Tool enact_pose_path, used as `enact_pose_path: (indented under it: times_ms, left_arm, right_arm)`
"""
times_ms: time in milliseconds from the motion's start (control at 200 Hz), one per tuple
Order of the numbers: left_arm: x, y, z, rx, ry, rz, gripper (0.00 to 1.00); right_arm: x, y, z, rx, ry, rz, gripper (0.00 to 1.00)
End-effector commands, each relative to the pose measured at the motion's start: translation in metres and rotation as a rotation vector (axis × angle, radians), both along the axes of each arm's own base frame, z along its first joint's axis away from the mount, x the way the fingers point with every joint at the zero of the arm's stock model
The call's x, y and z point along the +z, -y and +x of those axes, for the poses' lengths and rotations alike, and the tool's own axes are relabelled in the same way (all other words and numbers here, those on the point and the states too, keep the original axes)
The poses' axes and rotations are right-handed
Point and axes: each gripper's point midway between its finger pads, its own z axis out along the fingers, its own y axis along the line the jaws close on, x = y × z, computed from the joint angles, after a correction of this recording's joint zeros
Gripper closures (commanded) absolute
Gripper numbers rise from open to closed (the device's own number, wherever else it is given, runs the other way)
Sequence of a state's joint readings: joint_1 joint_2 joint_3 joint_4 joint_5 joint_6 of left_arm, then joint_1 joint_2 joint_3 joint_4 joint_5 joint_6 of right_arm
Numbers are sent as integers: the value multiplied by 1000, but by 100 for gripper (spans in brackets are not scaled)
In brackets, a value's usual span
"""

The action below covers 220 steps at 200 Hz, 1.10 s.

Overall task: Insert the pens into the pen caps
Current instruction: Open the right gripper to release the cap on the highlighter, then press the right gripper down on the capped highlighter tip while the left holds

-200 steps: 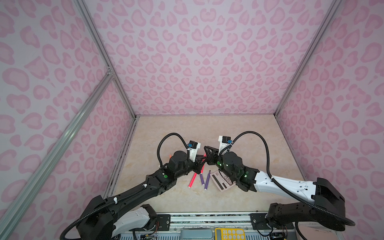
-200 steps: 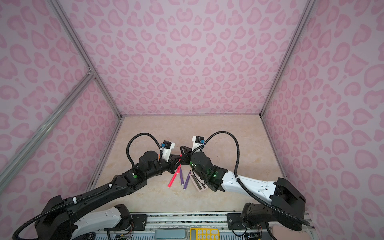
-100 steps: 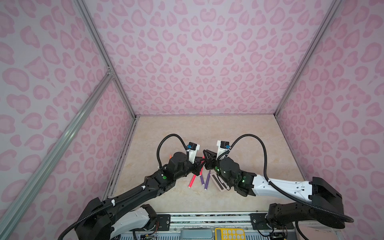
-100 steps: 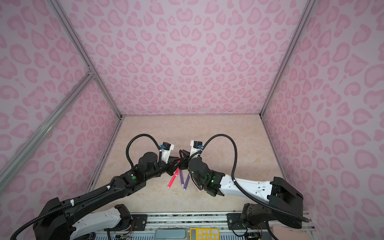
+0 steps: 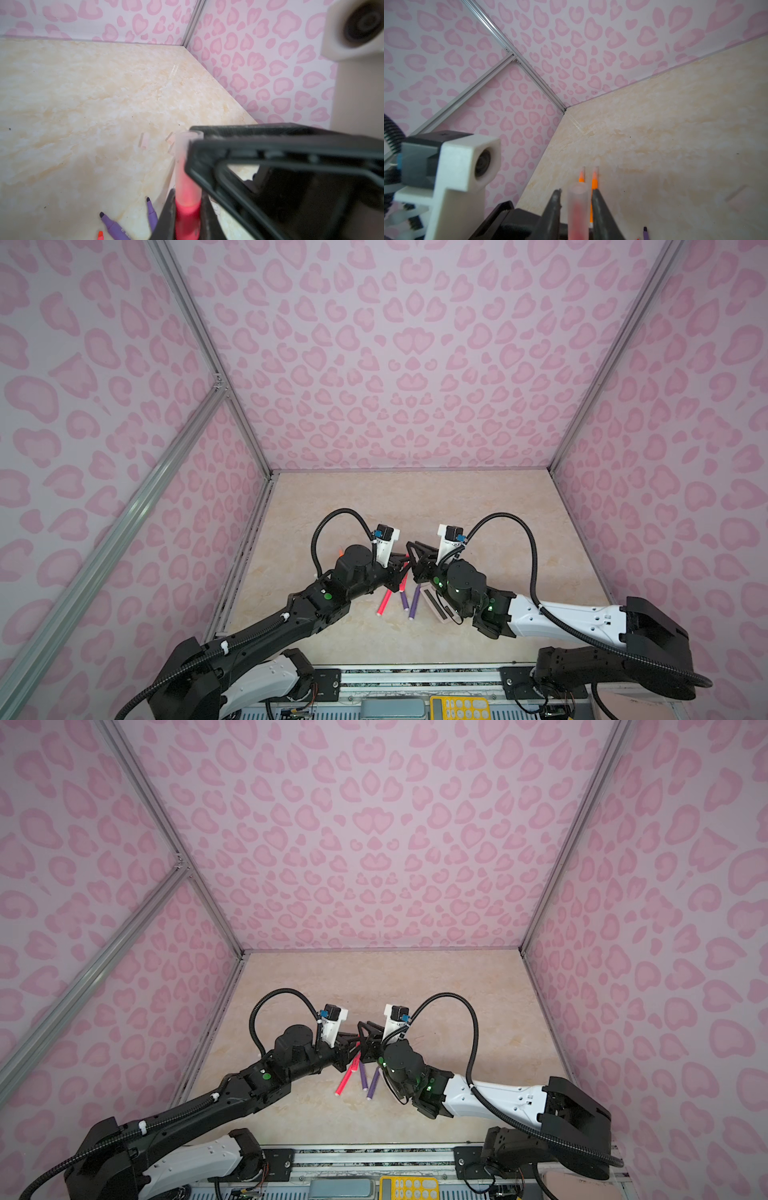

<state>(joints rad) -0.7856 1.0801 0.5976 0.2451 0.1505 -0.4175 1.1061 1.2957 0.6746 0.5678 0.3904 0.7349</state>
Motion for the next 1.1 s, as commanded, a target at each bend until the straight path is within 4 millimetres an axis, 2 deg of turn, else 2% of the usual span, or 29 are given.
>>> enact_pose_path:
  times_ms: [0, 135, 335, 445, 810, 1095]
  left_arm:
    - [16, 1, 5, 9, 52, -34, 97]
    - [14, 2, 5, 6, 49, -31, 97]
    - [15, 3, 5, 3, 50, -31, 97]
    - [16, 2, 4, 3, 53, -32, 97]
    - [16, 3, 4, 0, 53, -28, 97]
    - [18, 1, 3, 2, 56, -35, 97]
  right_arm:
    - [1, 3, 2, -17, 15, -32, 51]
    - [8, 6, 12, -55, 15, -75, 42]
    - [11, 12, 29, -88, 0, -86, 42]
    - [14, 9, 36, -69, -19, -90, 54]
    - [9, -16, 43, -17, -49, -152, 64]
    - [5, -19, 44, 4, -65, -166, 93]
